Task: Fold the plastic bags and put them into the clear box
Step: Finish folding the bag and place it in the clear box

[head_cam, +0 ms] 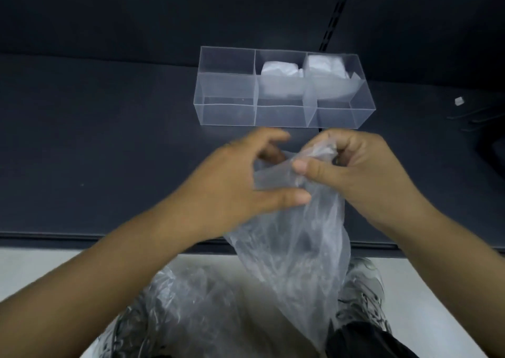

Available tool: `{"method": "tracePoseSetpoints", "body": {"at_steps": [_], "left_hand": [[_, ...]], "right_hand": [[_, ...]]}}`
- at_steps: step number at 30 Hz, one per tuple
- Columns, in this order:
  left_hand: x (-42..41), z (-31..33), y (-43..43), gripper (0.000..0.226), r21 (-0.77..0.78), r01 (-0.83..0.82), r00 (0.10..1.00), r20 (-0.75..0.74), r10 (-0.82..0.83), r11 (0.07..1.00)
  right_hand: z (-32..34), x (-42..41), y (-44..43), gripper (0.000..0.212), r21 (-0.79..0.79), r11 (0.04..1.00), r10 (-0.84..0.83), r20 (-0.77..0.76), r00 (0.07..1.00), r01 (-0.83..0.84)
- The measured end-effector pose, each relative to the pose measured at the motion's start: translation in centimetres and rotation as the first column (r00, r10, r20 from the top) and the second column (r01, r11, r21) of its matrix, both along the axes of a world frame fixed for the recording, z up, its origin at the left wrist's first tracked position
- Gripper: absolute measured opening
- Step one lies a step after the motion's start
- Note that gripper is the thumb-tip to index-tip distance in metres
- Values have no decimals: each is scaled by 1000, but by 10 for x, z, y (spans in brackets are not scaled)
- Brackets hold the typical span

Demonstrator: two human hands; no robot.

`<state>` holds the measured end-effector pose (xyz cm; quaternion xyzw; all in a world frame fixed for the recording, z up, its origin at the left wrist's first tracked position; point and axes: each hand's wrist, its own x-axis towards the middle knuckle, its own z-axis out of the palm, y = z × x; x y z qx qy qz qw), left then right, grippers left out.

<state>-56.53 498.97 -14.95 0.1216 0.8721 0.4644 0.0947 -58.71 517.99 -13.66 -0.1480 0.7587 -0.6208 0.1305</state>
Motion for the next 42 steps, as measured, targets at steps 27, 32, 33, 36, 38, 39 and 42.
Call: {"method": "tracePoseSetpoints", "body": {"at_steps": [27, 32, 33, 36, 38, 39, 42], "left_hand": [[-13, -75, -77, 37, 139, -703, 644, 540, 542, 697], [-32, -69, -76, 42, 175, -638, 687, 569, 452, 750], [-33, -69, -74, 43, 186, -628, 700, 560, 443, 756], [-35, -75, -71, 33, 140, -650, 692, 516, 505, 747], [-35, -78, -72, 36, 115, -700, 657, 489, 574, 705], [-36, -79, -74, 38, 121, -734, 632, 482, 607, 668], [-40, -81, -85, 26, 177, -814, 562, 481, 673, 553]], "right_hand": [[-59, 10, -12, 11, 203, 973, 95, 100, 990, -113], [-51, 15, -9, 43, 214, 960, 144, 165, 976, -178], [-53, 20, -13, 48, 258, 951, 135, 155, 979, -172], [-66, 28, -23, 35, 376, 924, 52, 45, 998, -65], [-70, 24, -19, 12, 327, 945, 10, 72, 997, -33], [-68, 19, -12, 7, 278, 959, 27, 125, 992, -61], [-55, 0, 24, 23, 186, 964, 136, 263, 955, -189]]}}
